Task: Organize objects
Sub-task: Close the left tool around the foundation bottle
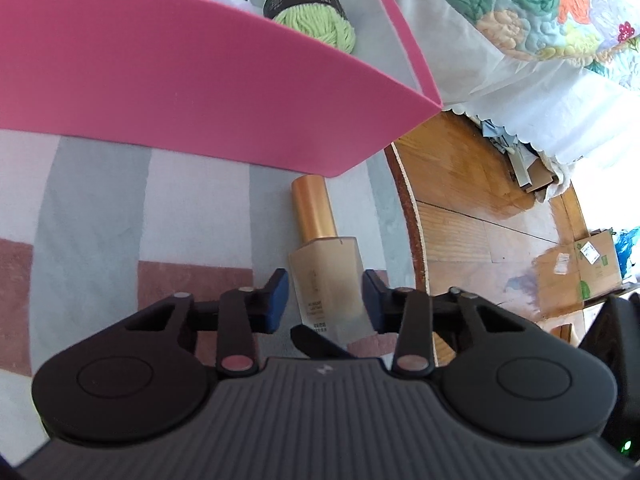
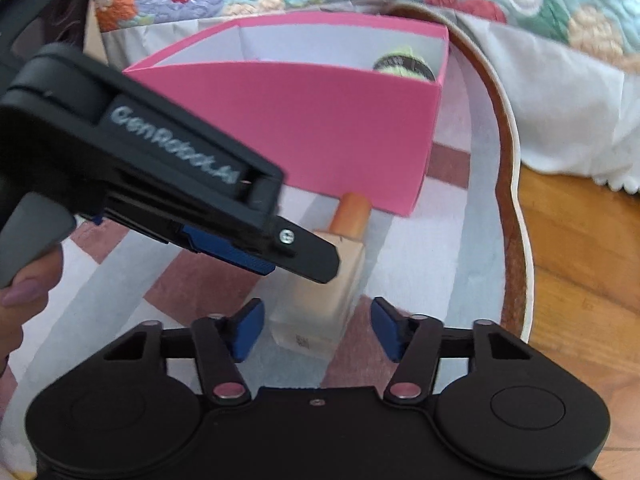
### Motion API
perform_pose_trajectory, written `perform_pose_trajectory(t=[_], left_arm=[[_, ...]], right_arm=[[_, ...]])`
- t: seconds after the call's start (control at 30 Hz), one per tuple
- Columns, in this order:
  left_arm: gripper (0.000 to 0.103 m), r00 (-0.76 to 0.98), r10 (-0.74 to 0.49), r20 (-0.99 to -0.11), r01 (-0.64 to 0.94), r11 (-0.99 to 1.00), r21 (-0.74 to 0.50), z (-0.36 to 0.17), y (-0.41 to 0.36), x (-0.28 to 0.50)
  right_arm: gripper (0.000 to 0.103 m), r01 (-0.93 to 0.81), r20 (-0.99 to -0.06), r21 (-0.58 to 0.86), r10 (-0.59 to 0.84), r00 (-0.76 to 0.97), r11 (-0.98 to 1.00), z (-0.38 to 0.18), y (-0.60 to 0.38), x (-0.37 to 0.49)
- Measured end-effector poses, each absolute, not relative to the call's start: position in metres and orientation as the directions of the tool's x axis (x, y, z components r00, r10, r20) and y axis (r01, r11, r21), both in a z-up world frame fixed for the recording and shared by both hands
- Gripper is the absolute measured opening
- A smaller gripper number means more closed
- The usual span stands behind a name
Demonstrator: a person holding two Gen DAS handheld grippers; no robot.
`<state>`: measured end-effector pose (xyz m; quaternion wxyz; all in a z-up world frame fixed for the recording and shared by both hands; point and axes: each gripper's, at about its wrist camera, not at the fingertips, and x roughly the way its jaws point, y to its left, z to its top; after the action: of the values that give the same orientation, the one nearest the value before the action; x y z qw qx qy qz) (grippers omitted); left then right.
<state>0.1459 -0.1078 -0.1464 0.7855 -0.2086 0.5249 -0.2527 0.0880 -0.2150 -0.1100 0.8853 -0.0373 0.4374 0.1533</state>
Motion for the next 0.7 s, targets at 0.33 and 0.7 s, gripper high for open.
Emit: perform_pose_trajectory(t=[0.33,0.7], left_arm=[[0.033,0.269,-0.648,-0.712,0.111,0.755,-0.646,-0.155,-0.107,0.145],[0.049,0.189,-0.625,-0.757,0.006,0.772,-0.635,-0.160,-0.089,0.128]], right_arm=[[0.046,-0.231,-0.817,0.131,0.236,0.526,0.964,-0.108,-0.208,0.095],[0.041,-0.056,-0.760,0.506,0.475,0.443,0.861,-0.119,-0.225,0.066]])
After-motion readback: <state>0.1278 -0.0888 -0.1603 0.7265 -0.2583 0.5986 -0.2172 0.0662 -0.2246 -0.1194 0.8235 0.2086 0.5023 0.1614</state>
